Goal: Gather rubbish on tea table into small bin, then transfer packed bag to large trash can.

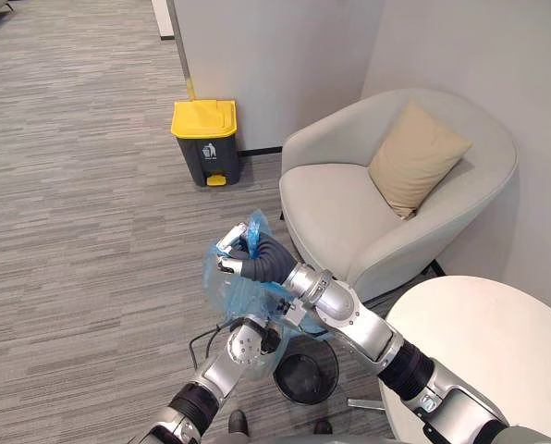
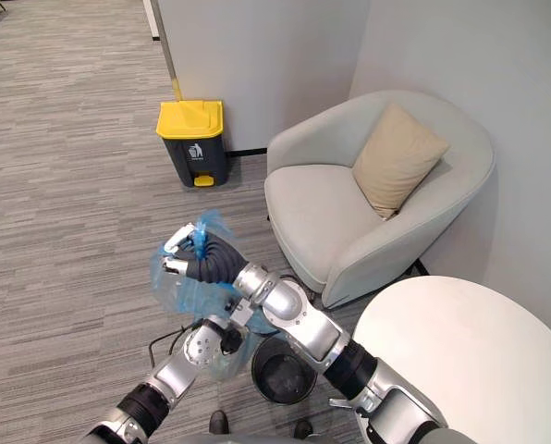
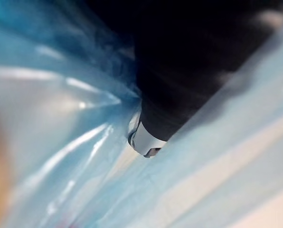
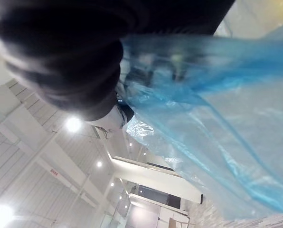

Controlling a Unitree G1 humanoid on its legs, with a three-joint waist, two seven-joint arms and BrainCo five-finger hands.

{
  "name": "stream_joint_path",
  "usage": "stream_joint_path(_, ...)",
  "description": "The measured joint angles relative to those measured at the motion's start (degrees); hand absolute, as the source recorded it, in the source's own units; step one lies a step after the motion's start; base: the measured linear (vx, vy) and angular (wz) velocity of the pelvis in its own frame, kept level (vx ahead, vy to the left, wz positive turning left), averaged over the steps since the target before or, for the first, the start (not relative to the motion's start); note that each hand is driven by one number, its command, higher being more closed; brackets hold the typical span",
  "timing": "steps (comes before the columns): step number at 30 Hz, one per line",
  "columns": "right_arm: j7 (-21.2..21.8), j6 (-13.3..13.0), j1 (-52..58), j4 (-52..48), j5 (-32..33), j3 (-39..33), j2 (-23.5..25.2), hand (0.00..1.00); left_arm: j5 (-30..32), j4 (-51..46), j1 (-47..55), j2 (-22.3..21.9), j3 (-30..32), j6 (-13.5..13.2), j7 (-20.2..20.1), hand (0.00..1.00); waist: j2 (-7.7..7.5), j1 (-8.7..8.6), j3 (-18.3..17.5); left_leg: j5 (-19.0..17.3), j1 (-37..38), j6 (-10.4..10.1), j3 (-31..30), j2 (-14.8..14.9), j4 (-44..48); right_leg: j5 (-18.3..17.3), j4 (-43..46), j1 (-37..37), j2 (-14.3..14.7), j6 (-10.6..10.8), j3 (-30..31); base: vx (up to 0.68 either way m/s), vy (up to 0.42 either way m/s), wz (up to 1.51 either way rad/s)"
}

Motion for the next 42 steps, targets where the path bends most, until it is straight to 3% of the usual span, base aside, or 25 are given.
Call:
stream_joint_path(6,-0.04,-0.73,1.12,-0.01,-5.05,-0.76,1.43,0.00,-2.24,-0.08,0.53,-0.62,2.42,0.43,-0.16,1.00,0.00,-0.13,0.00,0.00,0.29,0.00,-0.02,0.01,-0.01,-0.01,0.00,0.29,-0.02,0.00,0.00,0.00,0.000,0.00)
stream_joint_path(11,-0.58,-3.04,5.47,-1.85,-11.71,-3.82,1.27,0.00,-4.04,-0.08,3.25,-1.02,7.15,0.46,-0.05,1.00,-0.01,-0.16,0.00,-0.01,0.34,0.00,-0.02,0.02,-0.05,-0.02,0.01,0.32,-0.07,0.02,0.01,0.00,0.000,0.00)
stream_joint_path(19,-2.59,-6.03,11.83,-5.82,-25.58,-6.45,-2.65,0.00,-7.56,-0.06,6.52,-0.16,13.98,0.50,0.86,1.00,-0.15,-0.33,-0.01,-0.02,0.35,-0.01,0.01,0.10,-0.19,-0.03,0.01,0.30,-0.17,0.02,0.06,0.00,0.000,0.00)
stream_joint_path(29,-5.06,-8.05,16.34,-6.48,-36.39,-10.47,-7.28,0.00,-8.99,0.06,7.43,1.14,19.12,0.49,2.20,1.00,-0.94,-0.13,-0.03,-0.05,0.35,-0.02,0.04,0.10,-0.44,-0.03,-0.04,0.29,-0.27,0.03,0.11,0.00,0.000,0.00)
stream_joint_path(36,-6.44,-8.28,26.29,-6.21,-34.52,-21.07,-5.41,0.00,-9.66,0.43,11.63,0.94,22.53,0.50,2.20,1.00,-0.92,-0.30,-0.01,-0.06,0.35,-0.03,0.12,0.14,-0.46,-0.06,-0.06,0.23,-0.27,0.04,0.18,0.00,0.000,0.00)
stream_joint_path(42,-6.22,-6.70,30.60,7.94,-26.38,-29.83,0.04,0.00,-10.29,1.15,15.48,0.81,27.50,0.55,0.96,1.00,-0.63,-1.34,0.18,-0.28,0.32,-0.32,0.06,-0.05,-0.47,-0.46,-0.11,0.24,-0.25,0.63,0.08,0.00,0.000,0.00)
